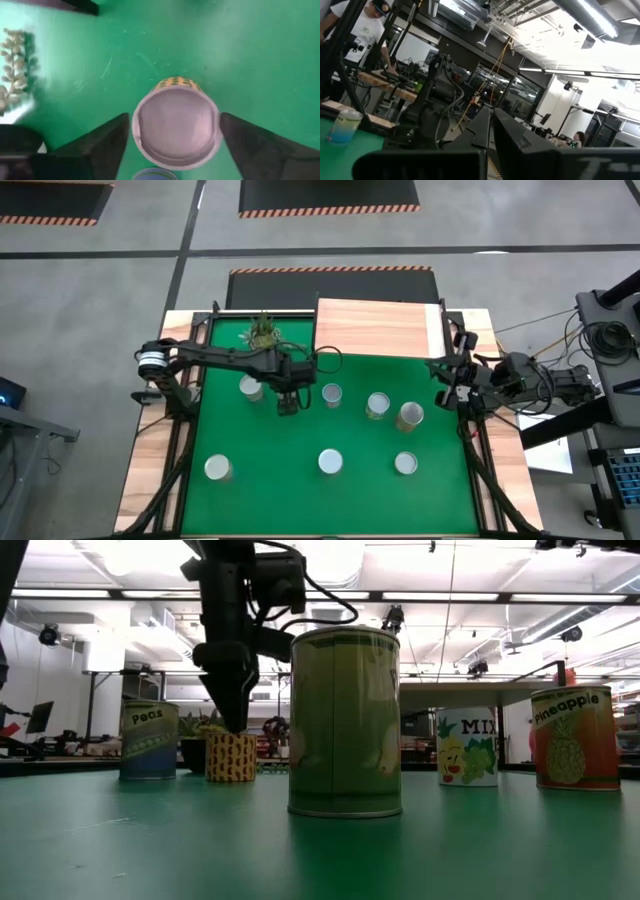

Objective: Pick and place cans onto a shelf
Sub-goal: Put the canned black beans on the shelf

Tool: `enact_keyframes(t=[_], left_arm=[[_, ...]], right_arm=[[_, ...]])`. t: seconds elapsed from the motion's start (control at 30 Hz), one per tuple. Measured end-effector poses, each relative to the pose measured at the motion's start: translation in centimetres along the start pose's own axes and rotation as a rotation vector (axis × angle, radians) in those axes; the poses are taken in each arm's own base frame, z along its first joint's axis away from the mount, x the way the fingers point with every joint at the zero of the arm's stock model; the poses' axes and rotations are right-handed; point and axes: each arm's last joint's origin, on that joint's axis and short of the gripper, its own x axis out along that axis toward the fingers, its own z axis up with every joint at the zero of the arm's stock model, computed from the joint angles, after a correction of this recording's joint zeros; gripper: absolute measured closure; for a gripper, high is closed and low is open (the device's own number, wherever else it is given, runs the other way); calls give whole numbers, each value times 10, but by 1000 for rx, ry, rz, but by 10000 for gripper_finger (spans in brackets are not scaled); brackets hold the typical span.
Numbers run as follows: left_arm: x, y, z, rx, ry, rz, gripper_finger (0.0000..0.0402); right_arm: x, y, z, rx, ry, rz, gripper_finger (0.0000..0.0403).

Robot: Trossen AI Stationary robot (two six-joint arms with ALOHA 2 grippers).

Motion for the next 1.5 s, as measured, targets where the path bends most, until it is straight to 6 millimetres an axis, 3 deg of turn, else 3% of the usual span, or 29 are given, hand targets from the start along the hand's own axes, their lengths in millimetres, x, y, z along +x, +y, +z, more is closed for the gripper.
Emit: enact_keyframes(t=[0.13, 0.3, 1.2, 1.5], left_arm=[[8, 0, -5, 18, 23, 3, 48], [7, 0, -3, 14, 0, 3, 28], [7, 1, -5, 8, 15, 54, 47], [22, -1, -15, -15, 34, 50, 47]], right_arm=[[0, 0, 0, -2, 1, 1, 390], [0, 0, 0, -4, 1, 0, 390], [0, 0, -1, -9, 7, 3, 390], [0, 1, -1, -10, 10, 5, 390]])
